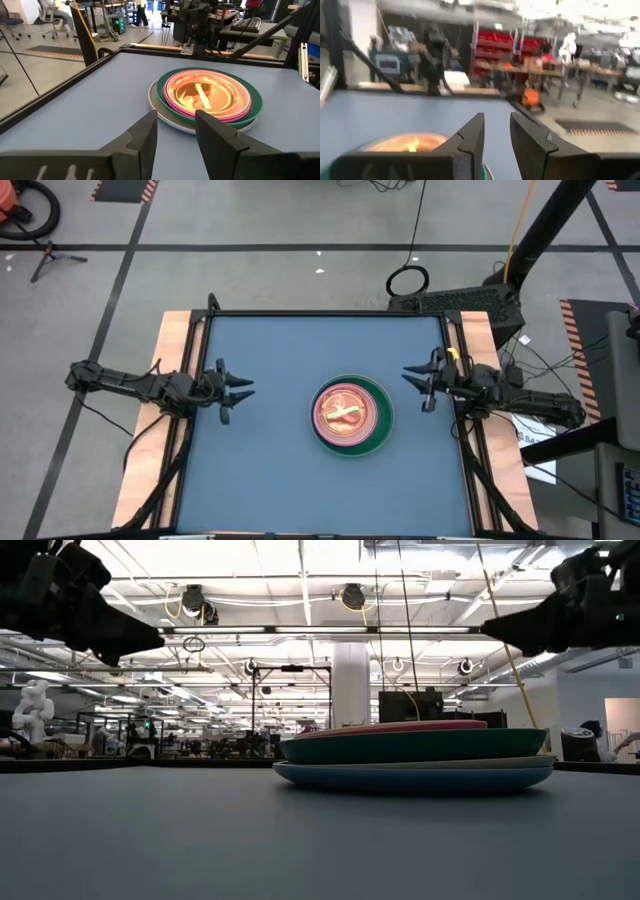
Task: Stack plastic plates
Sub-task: Return to Home Position
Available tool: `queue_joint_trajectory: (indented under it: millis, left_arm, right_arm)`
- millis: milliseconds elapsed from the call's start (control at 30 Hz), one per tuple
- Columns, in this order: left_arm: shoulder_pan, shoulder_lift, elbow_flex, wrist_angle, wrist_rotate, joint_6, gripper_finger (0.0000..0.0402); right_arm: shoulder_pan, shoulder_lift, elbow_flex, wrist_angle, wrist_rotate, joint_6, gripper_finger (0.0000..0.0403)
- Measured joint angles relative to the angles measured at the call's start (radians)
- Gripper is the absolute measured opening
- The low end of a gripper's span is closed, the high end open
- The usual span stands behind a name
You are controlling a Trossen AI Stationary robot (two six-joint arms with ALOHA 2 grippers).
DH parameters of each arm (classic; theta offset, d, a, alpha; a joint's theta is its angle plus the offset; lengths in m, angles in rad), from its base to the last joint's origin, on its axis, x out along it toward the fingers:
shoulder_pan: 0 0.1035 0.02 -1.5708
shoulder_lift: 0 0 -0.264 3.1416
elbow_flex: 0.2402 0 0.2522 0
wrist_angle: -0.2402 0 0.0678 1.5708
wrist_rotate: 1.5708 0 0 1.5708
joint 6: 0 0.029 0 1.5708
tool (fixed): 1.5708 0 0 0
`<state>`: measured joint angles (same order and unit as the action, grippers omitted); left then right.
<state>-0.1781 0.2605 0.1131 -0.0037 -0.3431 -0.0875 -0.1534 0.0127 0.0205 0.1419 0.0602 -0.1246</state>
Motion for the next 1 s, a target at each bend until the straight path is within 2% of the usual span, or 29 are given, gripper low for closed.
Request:
queue_joint_trajectory:
  millis: [500, 1000]
  left_arm:
    - [0.001, 0.001, 0.000, -0.029, -0.014, 0.037, 0.0138]
    - [0.001, 0.001, 0.000, -0.029, -0.026, 0.068, 0.0138]
  right_arm:
    - [-0.003, -0.002, -0.003, -0.087, 0.021, -0.051, 0.0089]
    - [-0.003, 0.002, -0.005, -0.104, 0.043, 0.087, 0.0089]
